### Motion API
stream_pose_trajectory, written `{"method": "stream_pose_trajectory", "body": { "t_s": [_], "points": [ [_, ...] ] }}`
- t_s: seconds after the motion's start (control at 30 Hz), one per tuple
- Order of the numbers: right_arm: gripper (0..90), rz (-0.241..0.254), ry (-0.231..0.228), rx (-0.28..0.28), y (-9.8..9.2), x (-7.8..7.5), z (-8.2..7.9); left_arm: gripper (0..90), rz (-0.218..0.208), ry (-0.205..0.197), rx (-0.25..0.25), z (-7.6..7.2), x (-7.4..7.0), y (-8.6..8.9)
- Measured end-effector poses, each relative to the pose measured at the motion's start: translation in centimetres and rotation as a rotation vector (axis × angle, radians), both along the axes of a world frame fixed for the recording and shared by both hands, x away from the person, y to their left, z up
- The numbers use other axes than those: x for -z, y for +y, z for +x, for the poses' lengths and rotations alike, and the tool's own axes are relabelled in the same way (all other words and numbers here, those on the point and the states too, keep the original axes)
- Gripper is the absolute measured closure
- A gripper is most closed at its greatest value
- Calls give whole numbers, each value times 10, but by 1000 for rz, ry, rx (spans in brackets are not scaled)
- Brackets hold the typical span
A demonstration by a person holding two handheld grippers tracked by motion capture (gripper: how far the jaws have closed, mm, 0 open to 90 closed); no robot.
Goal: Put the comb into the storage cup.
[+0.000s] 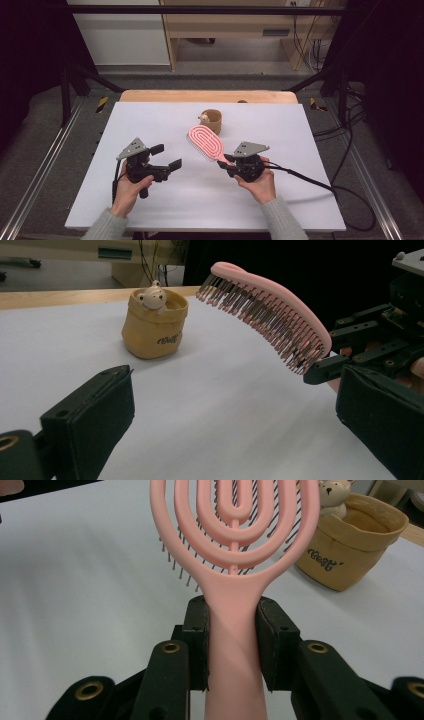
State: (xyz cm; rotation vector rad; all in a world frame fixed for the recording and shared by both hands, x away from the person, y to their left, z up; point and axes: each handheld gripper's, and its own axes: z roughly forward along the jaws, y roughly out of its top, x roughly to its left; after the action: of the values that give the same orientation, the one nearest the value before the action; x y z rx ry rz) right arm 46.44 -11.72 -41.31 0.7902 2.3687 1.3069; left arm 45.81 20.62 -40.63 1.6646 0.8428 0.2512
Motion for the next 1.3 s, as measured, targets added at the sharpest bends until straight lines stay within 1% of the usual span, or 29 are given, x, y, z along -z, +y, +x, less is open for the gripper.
{"method": "stream_pose_trajectory", "body": {
  "t_s": [0.37, 0.5, 0.83, 1.3],
  "points": [
    [696, 7, -11, -6, 4, -1, -2, 15, -21, 7, 15, 2, -4, -12],
    [697, 13, -13, -2, 5, -1, -2, 11, -37, 15, 7, 3, -5, -17],
    [696, 21, -18, -3, 5, -2, -3, 10, -58, 29, 1, 5, -5, -27],
    [696, 11, -25, -6, 10, -1, -5, 10, -83, 42, -5, 10, -7, -40]
  ]
}}
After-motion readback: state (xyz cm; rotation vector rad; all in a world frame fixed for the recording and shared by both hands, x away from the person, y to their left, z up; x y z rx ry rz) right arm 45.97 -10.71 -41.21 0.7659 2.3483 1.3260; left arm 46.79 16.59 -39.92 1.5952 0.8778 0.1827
